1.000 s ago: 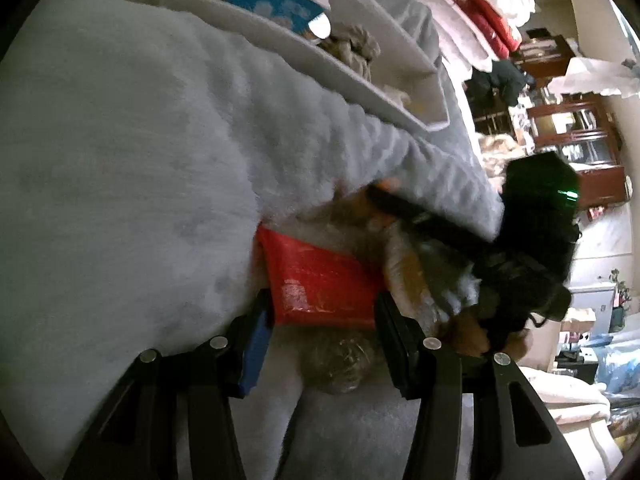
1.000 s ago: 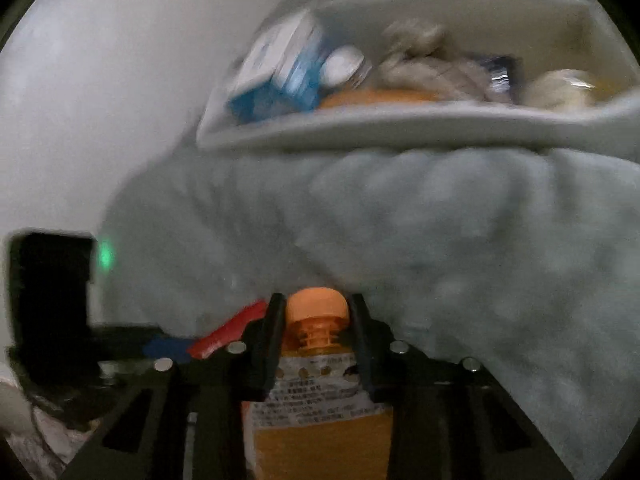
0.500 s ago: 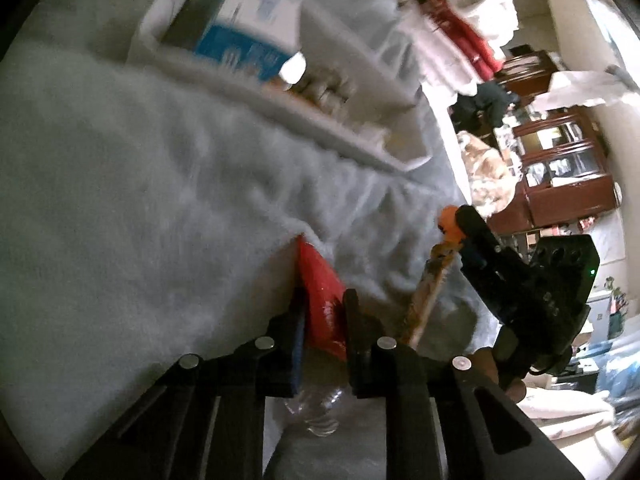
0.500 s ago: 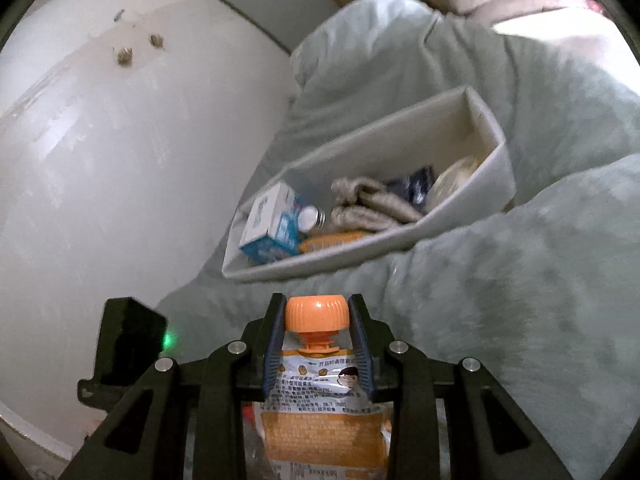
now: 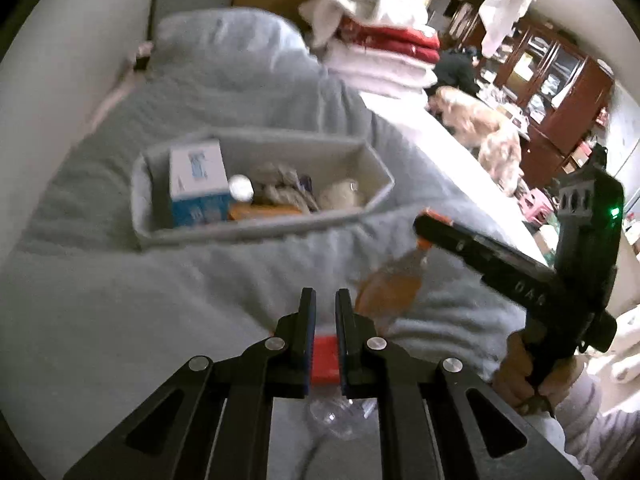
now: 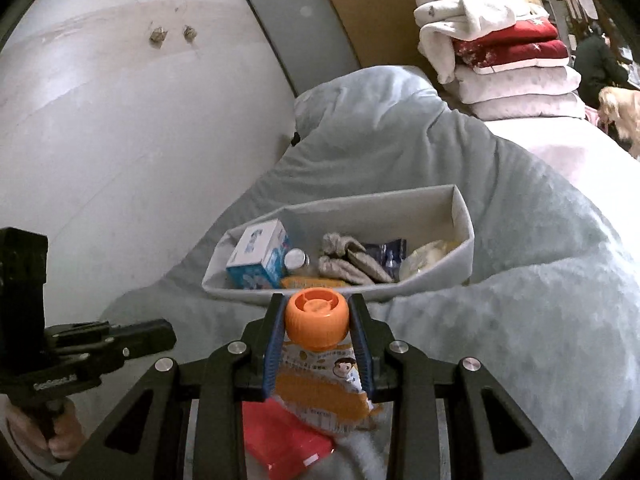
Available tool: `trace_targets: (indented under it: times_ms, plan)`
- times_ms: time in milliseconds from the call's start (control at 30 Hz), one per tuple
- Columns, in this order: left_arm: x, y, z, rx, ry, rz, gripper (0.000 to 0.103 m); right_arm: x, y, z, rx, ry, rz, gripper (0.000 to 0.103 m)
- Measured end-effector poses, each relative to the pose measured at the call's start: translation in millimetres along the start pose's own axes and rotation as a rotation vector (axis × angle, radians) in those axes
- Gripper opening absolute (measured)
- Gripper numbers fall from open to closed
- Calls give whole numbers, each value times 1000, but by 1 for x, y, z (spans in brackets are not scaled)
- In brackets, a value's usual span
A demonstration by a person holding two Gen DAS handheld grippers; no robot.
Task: Organize objects
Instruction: 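Lift the squeeze pouch with the right tool while the left tool grasps the red packet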
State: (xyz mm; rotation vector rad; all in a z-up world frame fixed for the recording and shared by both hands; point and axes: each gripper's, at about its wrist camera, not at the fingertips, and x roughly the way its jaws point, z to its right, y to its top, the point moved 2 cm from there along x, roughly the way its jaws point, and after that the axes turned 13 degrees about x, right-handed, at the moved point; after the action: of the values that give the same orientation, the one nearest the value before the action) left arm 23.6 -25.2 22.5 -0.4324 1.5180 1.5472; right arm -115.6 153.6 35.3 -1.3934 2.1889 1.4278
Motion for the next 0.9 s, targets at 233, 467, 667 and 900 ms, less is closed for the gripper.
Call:
trace_targets:
  times_ms: [233,467,667,900]
  plan:
    - [7,-27,-43,-295,-80,-79,50,-1,4,31,120,34,-27,30]
    - [15,-60,-56,-528,-296,-166,57,-1,8,67,290,115,-42,30]
    - [34,-63,-43,-524,-334,-278,57,-1,7,65,284,121,-51,30]
    - [62,-49,-41,-573,-455,-278,45,0,6,64,278,124,-58,31]
